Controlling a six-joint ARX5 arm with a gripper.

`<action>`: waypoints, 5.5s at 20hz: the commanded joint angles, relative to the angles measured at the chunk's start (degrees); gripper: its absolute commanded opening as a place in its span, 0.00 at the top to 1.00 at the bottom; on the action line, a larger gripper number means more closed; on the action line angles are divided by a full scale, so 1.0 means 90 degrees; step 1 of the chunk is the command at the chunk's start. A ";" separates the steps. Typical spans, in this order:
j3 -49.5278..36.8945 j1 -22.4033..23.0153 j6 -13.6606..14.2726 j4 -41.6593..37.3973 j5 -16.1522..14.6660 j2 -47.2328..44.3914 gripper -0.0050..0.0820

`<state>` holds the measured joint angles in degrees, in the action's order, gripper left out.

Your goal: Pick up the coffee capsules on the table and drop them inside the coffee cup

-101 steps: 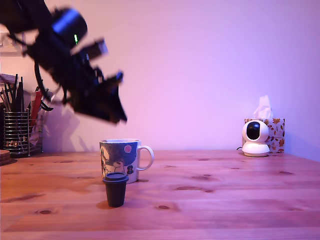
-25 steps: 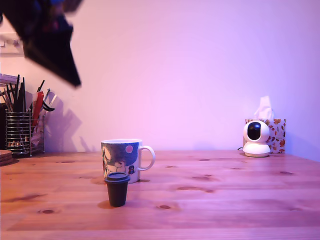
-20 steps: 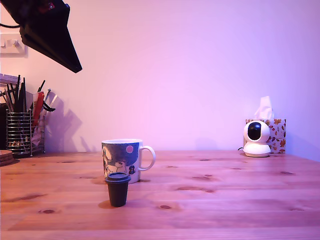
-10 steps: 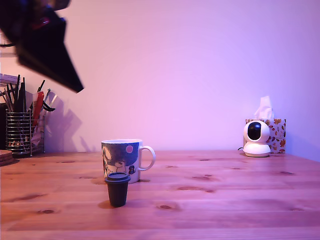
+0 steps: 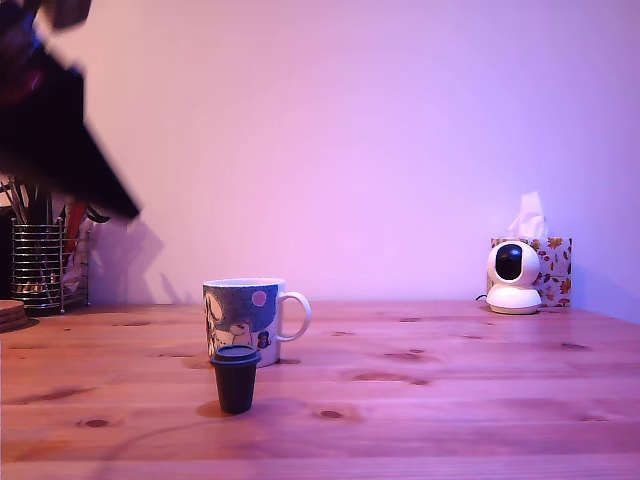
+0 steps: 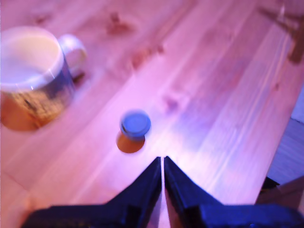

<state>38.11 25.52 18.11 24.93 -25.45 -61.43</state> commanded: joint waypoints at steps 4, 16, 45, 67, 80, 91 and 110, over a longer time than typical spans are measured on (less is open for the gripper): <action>-0.0719 0.0029 -0.0068 -0.0940 -0.0029 0.0170 0.96; -0.1309 0.0029 -0.0182 -0.1642 -0.0046 0.0158 0.90; -0.1309 0.0029 0.0367 -0.5173 -0.0702 -0.3466 0.31; -0.0991 0.0032 -0.0015 -0.7439 -0.1032 -0.4988 0.31; -0.0896 0.0053 -0.0017 -0.7546 -0.1027 -0.5013 0.72; -0.0889 0.0053 -0.0415 -0.7825 -0.1120 -0.4160 0.72; 0.1396 -0.0673 -0.0794 -0.5195 -0.0561 -0.3177 0.72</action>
<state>50.35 19.84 10.72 -22.09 -30.44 -90.35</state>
